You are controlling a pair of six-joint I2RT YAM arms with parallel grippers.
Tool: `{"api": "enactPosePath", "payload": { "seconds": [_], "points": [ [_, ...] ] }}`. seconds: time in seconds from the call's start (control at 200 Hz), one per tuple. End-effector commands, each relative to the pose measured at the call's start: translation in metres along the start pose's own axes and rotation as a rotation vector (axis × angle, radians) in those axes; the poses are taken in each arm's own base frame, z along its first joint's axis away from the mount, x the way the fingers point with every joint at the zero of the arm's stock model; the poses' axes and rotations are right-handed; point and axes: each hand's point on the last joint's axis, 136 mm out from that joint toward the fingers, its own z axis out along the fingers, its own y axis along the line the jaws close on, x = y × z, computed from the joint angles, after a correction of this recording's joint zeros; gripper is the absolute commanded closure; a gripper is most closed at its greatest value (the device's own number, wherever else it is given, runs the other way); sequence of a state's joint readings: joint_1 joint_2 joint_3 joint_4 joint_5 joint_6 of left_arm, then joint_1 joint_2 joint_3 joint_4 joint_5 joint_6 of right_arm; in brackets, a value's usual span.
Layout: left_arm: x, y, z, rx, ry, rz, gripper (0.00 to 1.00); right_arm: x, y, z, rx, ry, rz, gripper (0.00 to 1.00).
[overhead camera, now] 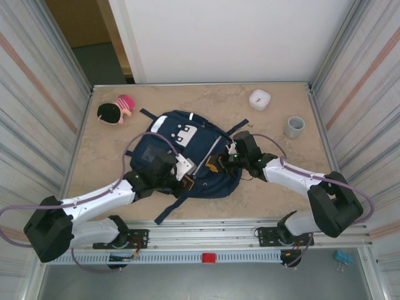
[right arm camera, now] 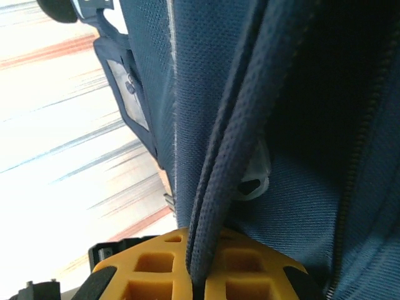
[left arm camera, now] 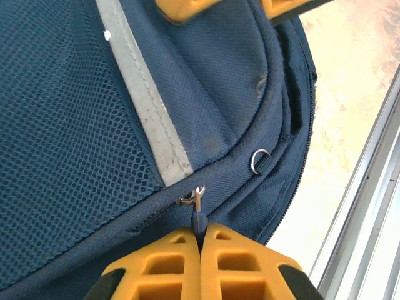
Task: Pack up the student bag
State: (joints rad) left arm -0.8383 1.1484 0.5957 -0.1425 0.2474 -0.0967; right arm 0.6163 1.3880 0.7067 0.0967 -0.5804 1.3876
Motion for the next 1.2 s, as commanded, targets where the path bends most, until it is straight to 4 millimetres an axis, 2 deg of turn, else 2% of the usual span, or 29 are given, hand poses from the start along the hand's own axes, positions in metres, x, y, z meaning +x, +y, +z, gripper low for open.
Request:
{"api": "enactPosePath", "payload": {
  "seconds": [0.0,0.115,0.241,0.321,0.386,0.481,0.556,0.636,0.727,0.802,0.877,1.047,1.112,1.198],
  "points": [
    [-0.031,-0.017,0.002,0.047,-0.116,-0.002,0.98,0.006,0.017,0.008,-0.045,0.017,-0.015,1.00],
    [-0.047,-0.023,0.007,0.060,-0.170,-0.016,0.98,0.012,0.023,0.012,-0.050,0.029,-0.031,1.00],
    [-0.070,-0.030,0.010,0.075,-0.225,-0.021,0.97,0.014,0.016,0.012,-0.029,0.032,-0.030,1.00],
    [-0.083,-0.036,0.008,0.079,-0.258,-0.010,0.92,0.014,0.012,0.009,-0.008,0.028,-0.047,1.00],
    [-0.088,-0.037,0.005,0.074,-0.265,0.012,0.81,0.010,0.009,0.001,0.013,0.026,-0.081,1.00],
    [-0.084,-0.035,-0.005,0.036,-0.236,0.120,0.60,0.003,0.010,-0.015,0.051,0.010,-0.178,0.99],
    [-0.067,-0.030,-0.015,-0.011,-0.167,0.289,0.44,0.002,0.013,-0.025,0.071,0.023,-0.271,0.98],
    [-0.048,-0.016,-0.026,-0.064,-0.094,0.462,0.34,0.003,0.021,-0.031,0.049,0.044,-0.349,0.98],
    [-0.037,0.008,-0.033,-0.099,-0.055,0.530,0.27,0.006,0.032,-0.032,0.009,0.088,-0.408,0.99],
    [-0.039,0.022,-0.035,-0.119,-0.078,0.573,0.24,0.010,0.037,-0.030,-0.005,0.124,-0.436,0.99],
    [-0.043,0.027,-0.031,-0.116,-0.096,0.621,0.24,0.012,0.041,-0.029,-0.020,0.147,-0.448,1.00],
    [-0.035,0.040,-0.005,-0.115,-0.008,0.665,0.24,0.012,0.049,-0.031,-0.029,0.155,-0.472,0.99],
    [-0.039,0.043,0.004,-0.124,-0.032,0.667,0.30,0.012,0.050,-0.033,-0.028,0.157,-0.475,0.99],
    [-0.047,0.038,0.011,-0.092,-0.083,0.662,0.47,0.009,0.048,-0.035,-0.020,0.153,-0.473,0.98]
  ]
}}
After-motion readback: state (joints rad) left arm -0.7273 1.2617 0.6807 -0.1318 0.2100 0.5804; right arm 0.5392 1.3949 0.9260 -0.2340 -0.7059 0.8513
